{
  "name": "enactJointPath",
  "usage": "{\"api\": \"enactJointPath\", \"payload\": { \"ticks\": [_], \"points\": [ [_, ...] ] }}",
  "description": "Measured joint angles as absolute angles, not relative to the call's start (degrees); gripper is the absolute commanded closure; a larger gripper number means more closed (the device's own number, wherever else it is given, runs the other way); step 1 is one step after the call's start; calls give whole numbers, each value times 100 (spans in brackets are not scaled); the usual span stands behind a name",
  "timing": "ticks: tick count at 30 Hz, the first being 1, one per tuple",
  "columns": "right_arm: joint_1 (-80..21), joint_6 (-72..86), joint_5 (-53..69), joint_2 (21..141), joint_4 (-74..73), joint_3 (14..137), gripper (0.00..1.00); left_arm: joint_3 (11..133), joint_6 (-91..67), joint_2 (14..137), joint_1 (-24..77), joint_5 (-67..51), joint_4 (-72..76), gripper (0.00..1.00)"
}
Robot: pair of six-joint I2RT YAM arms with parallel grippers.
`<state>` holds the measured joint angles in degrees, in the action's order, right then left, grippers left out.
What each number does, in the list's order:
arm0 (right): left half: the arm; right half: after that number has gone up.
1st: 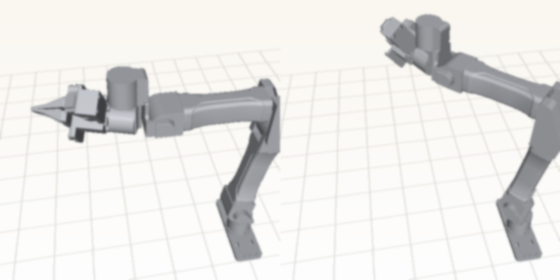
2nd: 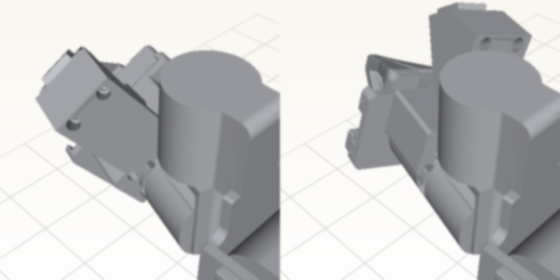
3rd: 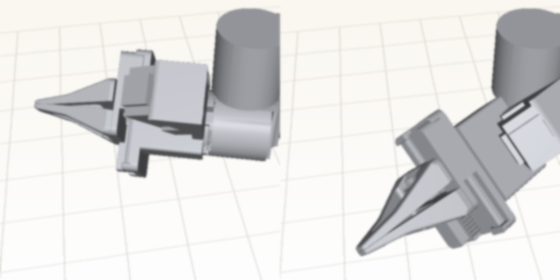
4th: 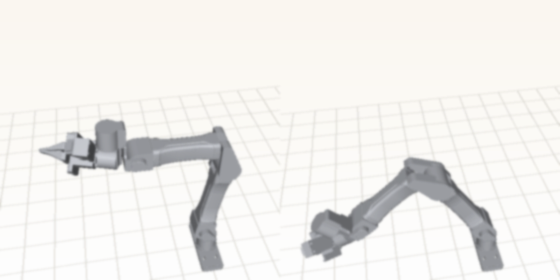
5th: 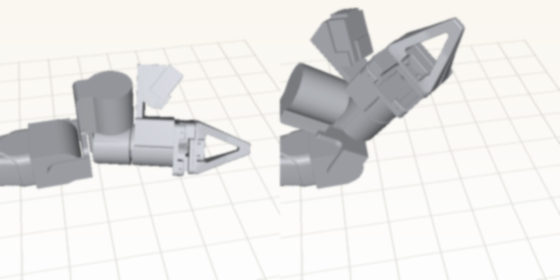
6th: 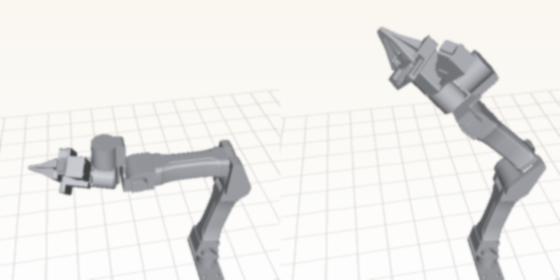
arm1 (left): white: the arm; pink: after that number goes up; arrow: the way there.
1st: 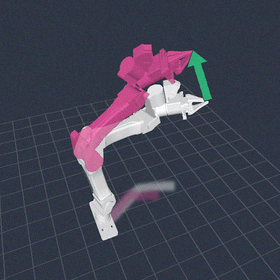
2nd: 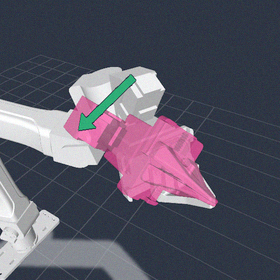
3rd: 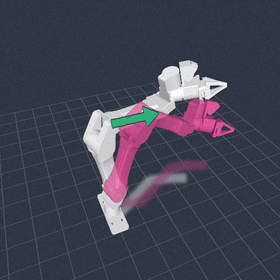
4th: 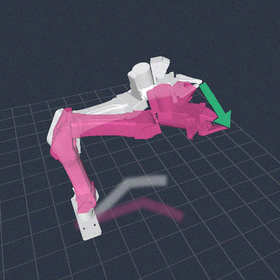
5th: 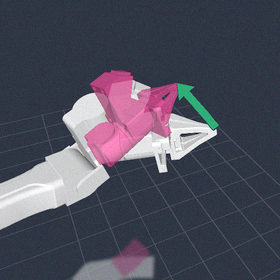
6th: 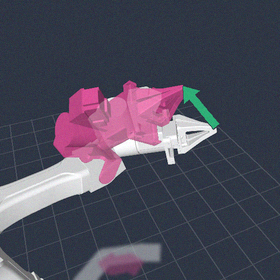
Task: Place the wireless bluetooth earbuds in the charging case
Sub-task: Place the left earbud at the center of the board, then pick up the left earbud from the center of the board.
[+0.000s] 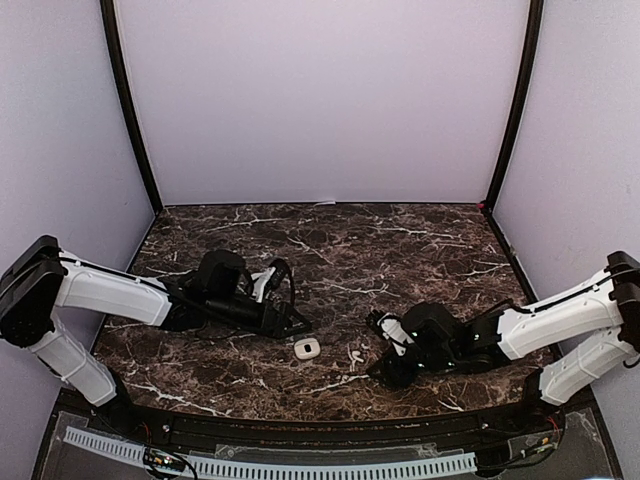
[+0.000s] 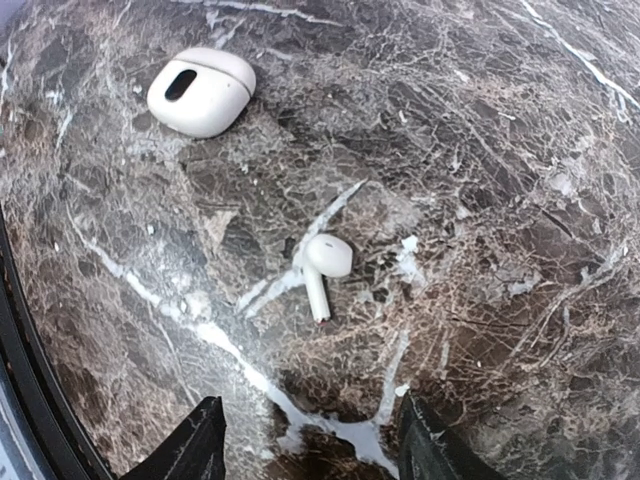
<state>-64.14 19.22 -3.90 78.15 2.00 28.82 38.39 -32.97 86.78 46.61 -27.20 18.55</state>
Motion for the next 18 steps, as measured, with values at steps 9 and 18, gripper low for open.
{"api": "enactJointPath", "payload": {
  "ticks": [9, 18],
  "points": [
    [-6420, 1608, -607, 8361, 797, 2801, 76, 4104, -3273, 8906, 4753, -2810, 1678, 16],
    [-6453, 1157, -757, 8927, 1103, 3138, 83, 4128, -3256, 8906, 4753, -2808, 1566, 16]
  ]
}}
